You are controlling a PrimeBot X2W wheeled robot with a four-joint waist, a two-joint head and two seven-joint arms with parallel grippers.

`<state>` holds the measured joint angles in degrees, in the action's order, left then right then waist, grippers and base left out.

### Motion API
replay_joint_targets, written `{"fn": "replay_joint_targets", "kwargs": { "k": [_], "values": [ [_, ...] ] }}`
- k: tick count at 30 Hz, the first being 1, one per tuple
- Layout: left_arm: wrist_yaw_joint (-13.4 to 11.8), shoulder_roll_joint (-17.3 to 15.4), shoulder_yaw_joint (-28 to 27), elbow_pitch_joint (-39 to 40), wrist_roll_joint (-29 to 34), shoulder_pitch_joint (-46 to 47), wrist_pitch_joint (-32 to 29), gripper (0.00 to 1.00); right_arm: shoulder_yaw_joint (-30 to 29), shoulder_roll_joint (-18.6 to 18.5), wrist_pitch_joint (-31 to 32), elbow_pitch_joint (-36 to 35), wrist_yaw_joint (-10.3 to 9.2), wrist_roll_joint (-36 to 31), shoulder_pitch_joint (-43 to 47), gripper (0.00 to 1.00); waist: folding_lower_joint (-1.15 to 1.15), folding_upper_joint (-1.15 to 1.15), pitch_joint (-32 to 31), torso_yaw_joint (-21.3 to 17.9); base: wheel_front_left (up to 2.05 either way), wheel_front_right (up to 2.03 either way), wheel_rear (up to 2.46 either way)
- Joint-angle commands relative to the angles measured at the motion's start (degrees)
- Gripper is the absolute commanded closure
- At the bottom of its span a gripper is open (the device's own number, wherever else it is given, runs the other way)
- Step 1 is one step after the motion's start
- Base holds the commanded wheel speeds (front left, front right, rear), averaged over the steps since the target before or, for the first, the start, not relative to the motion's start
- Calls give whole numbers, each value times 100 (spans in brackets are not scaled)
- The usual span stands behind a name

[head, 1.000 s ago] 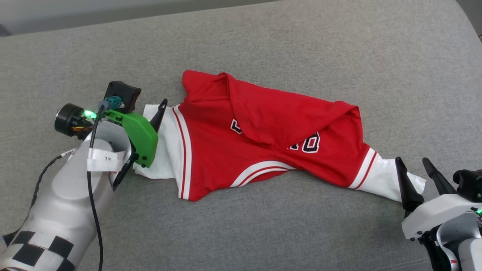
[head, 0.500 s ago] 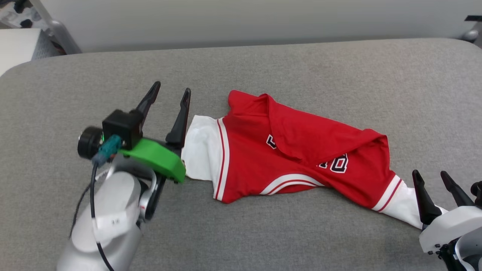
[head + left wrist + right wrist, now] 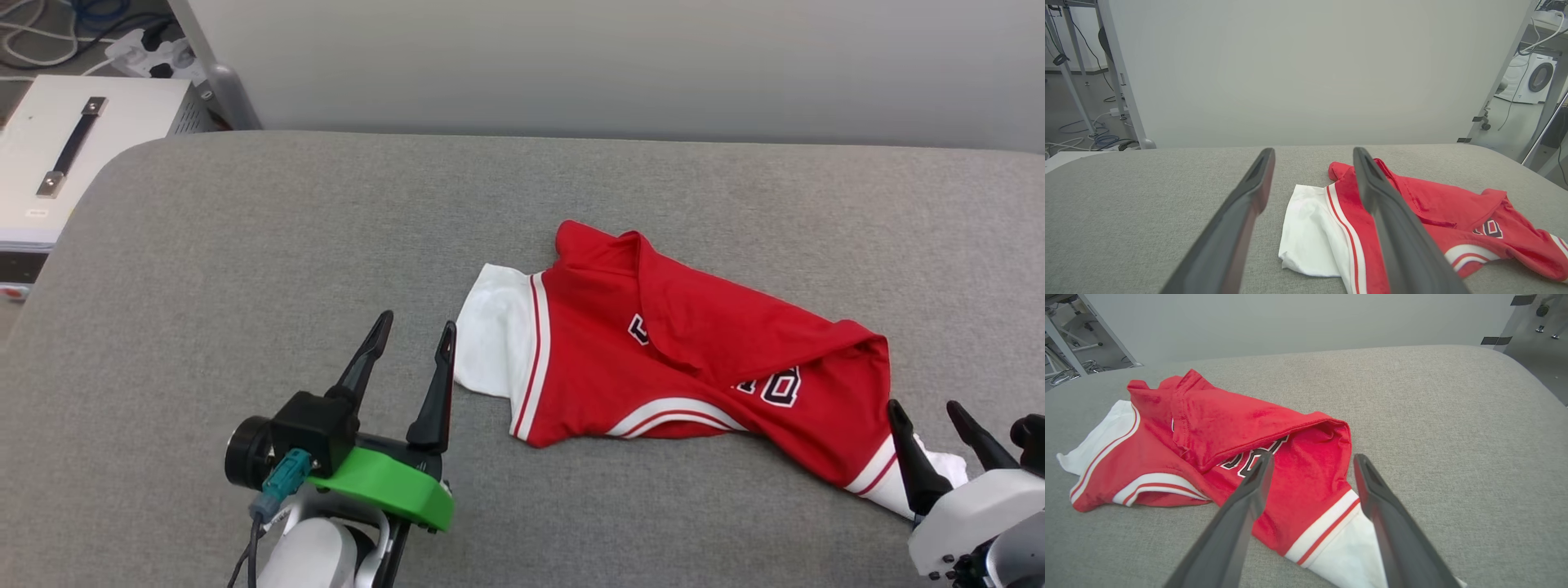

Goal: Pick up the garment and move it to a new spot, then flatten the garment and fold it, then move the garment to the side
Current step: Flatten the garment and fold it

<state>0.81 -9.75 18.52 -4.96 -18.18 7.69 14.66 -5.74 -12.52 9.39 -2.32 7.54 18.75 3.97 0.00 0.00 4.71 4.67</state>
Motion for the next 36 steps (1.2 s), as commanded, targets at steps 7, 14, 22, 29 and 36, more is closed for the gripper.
{"fn": "replay_joint_targets", "kwargs": {
  "k": [7,14,22,29,36],
  "values": [
    [236,217,-153,-47,313,92,33,0,127,-632,1283,-25,-5,52,-344,0,0,0,325,339,0,0,0],
    [383,407,-224,-115,494,292,33,0,192,-1281,3096,398,-5,452,-1076,0,0,0,788,718,0,0,0],
    [487,568,-318,-158,595,474,33,0,164,-1581,3586,900,-5,526,-1698,0,0,0,1133,1066,0,0,0],
    [539,639,-377,-203,644,529,33,0,581,-1776,3399,1325,-5,536,-1812,47,0,0,1260,1171,0,0,0],
    [573,670,-409,-258,675,548,34,0,872,-2068,2845,1365,-5,610,-2222,100,0,0,1234,1180,0,0,0]
  ]
}}
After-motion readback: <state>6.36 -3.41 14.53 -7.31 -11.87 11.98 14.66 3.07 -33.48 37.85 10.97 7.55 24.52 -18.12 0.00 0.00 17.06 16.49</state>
